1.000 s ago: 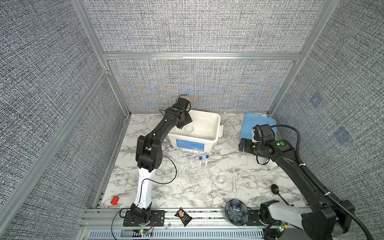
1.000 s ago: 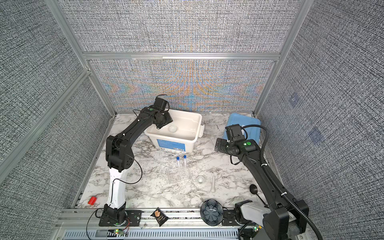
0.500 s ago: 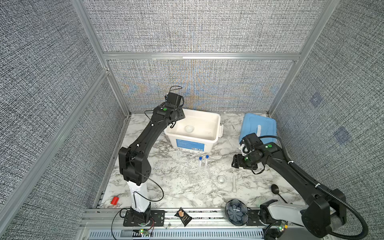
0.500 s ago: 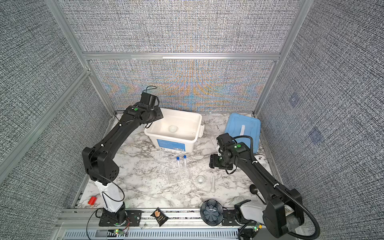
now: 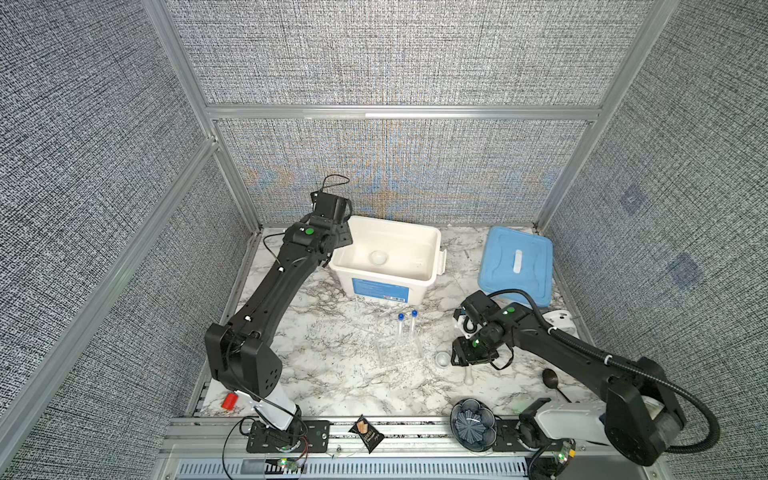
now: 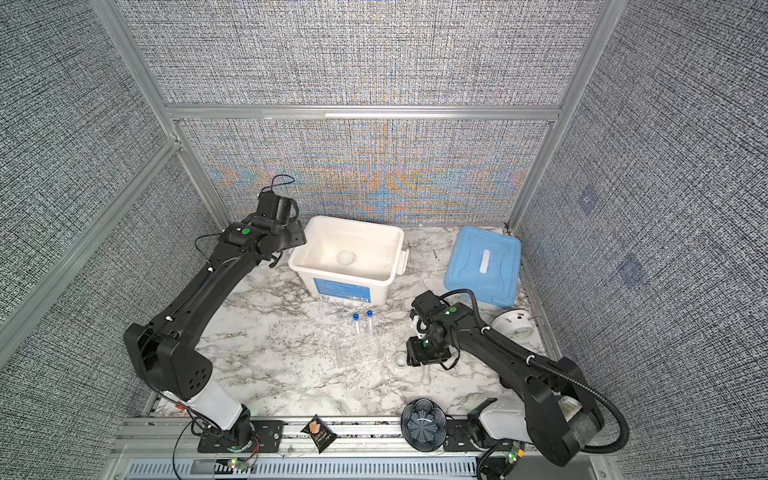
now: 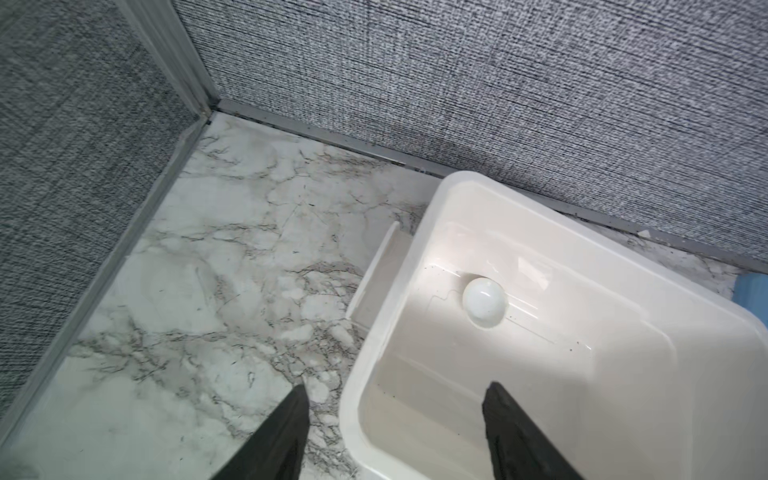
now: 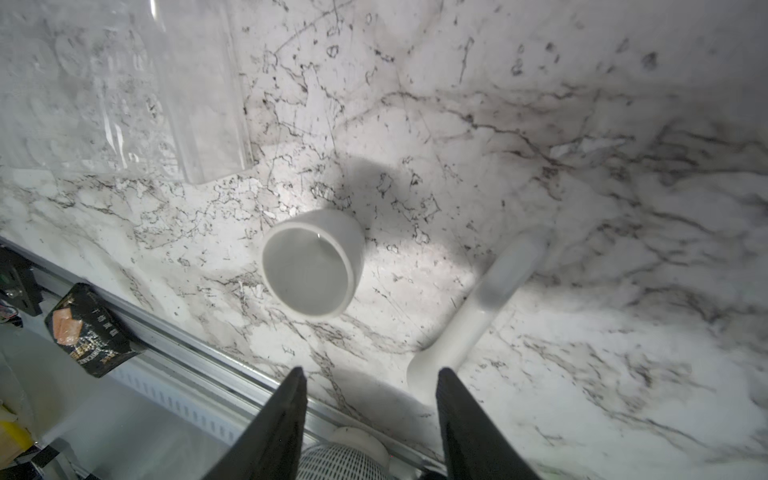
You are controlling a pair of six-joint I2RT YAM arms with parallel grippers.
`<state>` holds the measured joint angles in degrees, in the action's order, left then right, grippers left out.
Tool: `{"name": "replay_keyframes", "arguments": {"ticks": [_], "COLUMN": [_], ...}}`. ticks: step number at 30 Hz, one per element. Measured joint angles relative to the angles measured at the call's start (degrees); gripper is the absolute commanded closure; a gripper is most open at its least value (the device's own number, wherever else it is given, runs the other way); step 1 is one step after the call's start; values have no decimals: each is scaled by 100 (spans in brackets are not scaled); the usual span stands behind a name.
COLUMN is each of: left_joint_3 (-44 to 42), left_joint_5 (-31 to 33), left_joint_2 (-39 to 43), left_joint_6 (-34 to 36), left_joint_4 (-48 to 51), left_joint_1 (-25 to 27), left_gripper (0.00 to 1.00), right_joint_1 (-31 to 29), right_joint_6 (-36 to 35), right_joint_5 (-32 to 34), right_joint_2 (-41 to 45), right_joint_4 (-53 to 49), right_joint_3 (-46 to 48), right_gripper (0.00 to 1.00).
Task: Organize the chemistry lab equipment
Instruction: 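Lower the right gripper onto the white cup near the pestle while the left draws back, then lift the white cup with the right gripper and carry it over the bin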
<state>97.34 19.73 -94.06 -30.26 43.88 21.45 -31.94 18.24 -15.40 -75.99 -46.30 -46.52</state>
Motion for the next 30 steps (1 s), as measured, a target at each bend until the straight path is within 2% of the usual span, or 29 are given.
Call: {"name": "replay_keyframes", "arguments": {"ticks": [6,11,17,22,26,30], "left_joint_3": [-188,-232,-400,-426,-398,-170], "left_joint_5": [184,-476,-1248,-1416,-1541,-1740], "left_joint_2": [234,46,-260,-509,-721,-953], "left_joint_6": [177,227,348,389,385,356], "left_joint_4": [170,210,-131,-358,-358,-192], "left_joint_1": [-481,-911,-940,-957,-960,-960], "left_gripper": [24,24,24,22,21,22], "right_joint_1": [-42,-63,-74,-74,-74,-74], "right_joint_6": [-90,-236,-404,-490,-525,-533], "right_joint_5": [-76,-94,-61,15,31,22], "right_joint_2": [-415,-750,-920,-979,-1014,-984], "right_joint_4": [525,726,804,898,927,909], "right_joint_3": [42,22,20,87,85,37], "right_gripper": [50,63,72,79,92,100]}}
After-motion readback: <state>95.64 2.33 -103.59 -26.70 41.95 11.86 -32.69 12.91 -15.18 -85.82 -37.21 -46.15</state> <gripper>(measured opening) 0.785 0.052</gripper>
